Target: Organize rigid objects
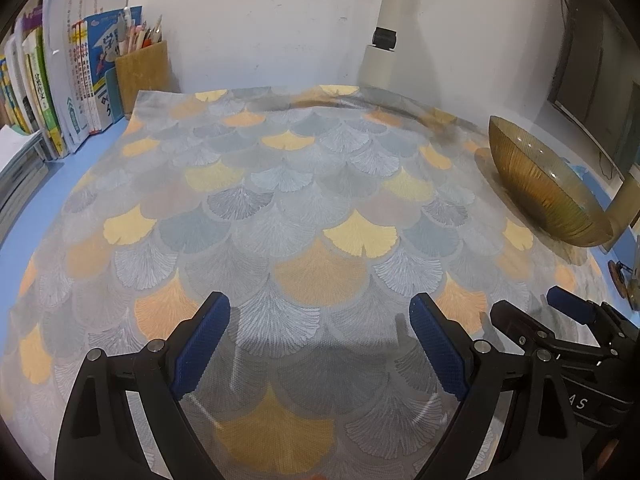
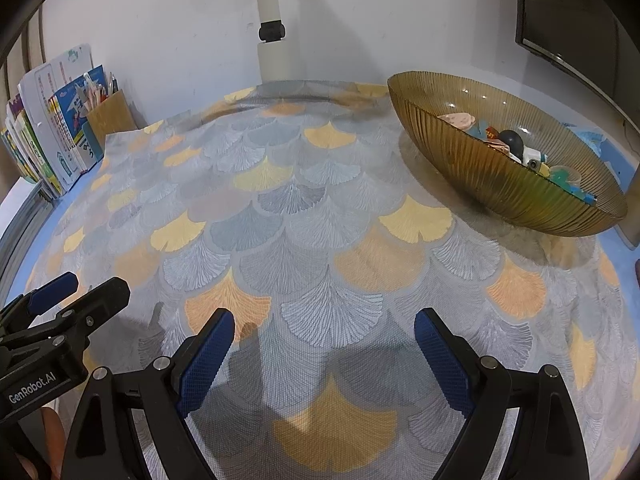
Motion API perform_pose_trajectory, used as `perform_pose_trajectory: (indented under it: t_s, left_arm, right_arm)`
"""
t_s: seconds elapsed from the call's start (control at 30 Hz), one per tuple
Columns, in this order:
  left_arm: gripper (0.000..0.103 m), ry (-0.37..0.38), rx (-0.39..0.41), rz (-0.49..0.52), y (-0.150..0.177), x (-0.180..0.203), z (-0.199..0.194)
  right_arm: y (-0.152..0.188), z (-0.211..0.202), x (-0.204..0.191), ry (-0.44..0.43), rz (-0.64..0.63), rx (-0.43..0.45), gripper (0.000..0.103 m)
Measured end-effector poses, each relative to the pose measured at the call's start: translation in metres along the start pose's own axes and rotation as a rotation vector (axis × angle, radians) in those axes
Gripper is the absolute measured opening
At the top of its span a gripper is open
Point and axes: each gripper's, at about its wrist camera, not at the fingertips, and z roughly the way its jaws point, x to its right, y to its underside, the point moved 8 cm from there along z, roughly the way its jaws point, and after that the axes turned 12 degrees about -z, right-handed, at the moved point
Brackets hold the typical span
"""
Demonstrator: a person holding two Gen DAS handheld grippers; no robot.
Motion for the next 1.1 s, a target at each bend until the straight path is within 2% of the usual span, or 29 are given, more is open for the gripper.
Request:
perform_pose_trajectory:
  t_s: [0.4, 0.6, 0.73, 0.93, 1.1]
  left_arm:
    - [0.091, -0.03, -0.005, 0.004, 0.001, -0.003, 0.004]
    - [0.091, -0.071, -0.051, -0.004, 0.005, -0.006, 0.014]
    - [0.091, -0.086, -0.062, -0.011, 0.007, -0.008, 0.017]
    - [0.091, -0.134, -0.037, 0.015, 0.003, -0.009, 0.016]
    - [0.091, -0.138, -0.064, 0.028, 0.005, -0.008, 0.021]
  right_arm:
    - [0.002, 0.007, 0.004, -0.006, 0.017, -0.049, 0.091]
    - [0.002, 0.007, 0.004, -0.008, 0.015, -0.05, 0.091]
    - [0.003, 0.011, 0.004, -0.007, 0.011, -0.071, 0.103]
    - [0.004, 0.016, 0.0, 0.017, -0.024, -0.099, 0.103]
    - [0.004, 0.016, 0.001, 0.017, -0.022, -0.1, 0.103]
